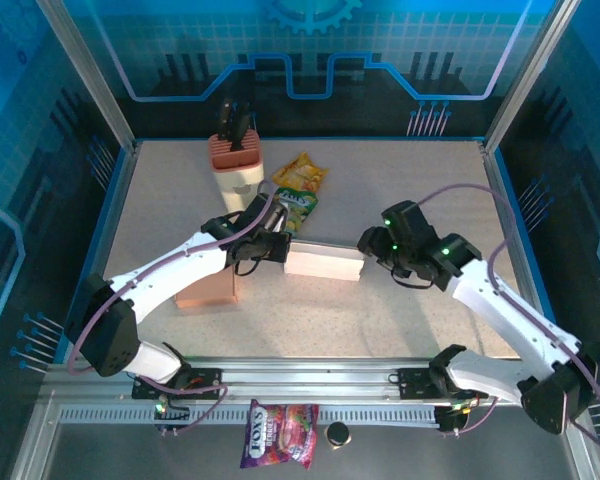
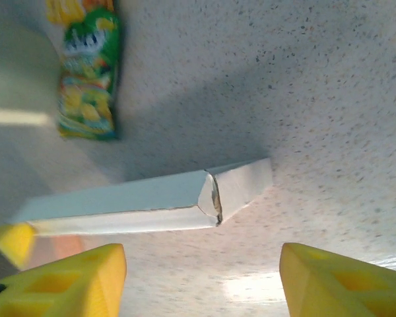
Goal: Fold the paper box
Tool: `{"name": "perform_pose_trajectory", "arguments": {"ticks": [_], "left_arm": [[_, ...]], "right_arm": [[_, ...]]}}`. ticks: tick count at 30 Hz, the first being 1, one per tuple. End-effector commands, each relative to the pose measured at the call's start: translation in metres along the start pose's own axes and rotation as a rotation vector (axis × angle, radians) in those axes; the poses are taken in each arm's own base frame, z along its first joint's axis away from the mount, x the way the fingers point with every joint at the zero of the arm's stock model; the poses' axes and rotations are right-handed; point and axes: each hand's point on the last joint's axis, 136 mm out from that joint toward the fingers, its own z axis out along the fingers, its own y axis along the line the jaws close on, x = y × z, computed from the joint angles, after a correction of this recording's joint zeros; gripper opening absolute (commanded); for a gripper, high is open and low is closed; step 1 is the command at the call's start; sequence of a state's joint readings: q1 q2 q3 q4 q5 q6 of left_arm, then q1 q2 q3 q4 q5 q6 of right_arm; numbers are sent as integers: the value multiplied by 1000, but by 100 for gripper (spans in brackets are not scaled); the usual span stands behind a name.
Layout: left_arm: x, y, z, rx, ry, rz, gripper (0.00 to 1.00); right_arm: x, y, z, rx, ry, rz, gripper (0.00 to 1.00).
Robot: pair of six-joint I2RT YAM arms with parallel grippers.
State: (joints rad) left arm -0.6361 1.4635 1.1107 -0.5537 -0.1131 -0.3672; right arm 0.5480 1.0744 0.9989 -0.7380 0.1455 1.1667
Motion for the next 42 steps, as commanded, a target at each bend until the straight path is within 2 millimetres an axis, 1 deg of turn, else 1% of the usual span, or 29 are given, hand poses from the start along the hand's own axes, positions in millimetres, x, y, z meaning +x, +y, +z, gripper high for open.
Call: {"name": "perform_pose_trajectory", "arguments": {"ticks": [1, 3, 5, 7, 10, 14, 17, 22, 30, 36, 38, 42], "left_arm": [[29, 7, 12, -38, 111, 5, 0], [28, 7, 11, -39, 110, 5, 0], [29, 7, 11, -40, 112, 7, 0], [29, 7, 11, -39, 111, 8, 0], [30, 7, 11, -40, 113, 8, 0], [29, 6, 10, -38, 111, 9, 0], [29, 6, 11, -39, 113, 10, 0], [28, 5, 11, -37, 112, 9, 0], [28, 5, 12, -35, 113, 7, 0], [28, 4, 11, -29, 116, -4, 0], [28, 3, 9, -26, 115, -10, 4], [28, 3, 4, -19, 105, -25, 14]], "right_arm": [[1, 2, 6, -88, 45, 320, 69], [4, -3, 16, -115, 80, 468, 70], [6, -5, 25, -141, 105, 577, 71], [5, -3, 33, -176, 121, 648, 71], [5, -3, 39, -203, 137, 697, 71], [11, -6, 45, -209, 162, 721, 70], [11, -8, 48, -223, 156, 728, 68], [15, -9, 51, -235, 172, 735, 58], [14, -11, 53, -239, 155, 739, 47], [20, -20, 60, -210, 159, 743, 40], [21, -23, 62, -198, 159, 742, 39], [25, -29, 64, -175, 166, 740, 36]]}}
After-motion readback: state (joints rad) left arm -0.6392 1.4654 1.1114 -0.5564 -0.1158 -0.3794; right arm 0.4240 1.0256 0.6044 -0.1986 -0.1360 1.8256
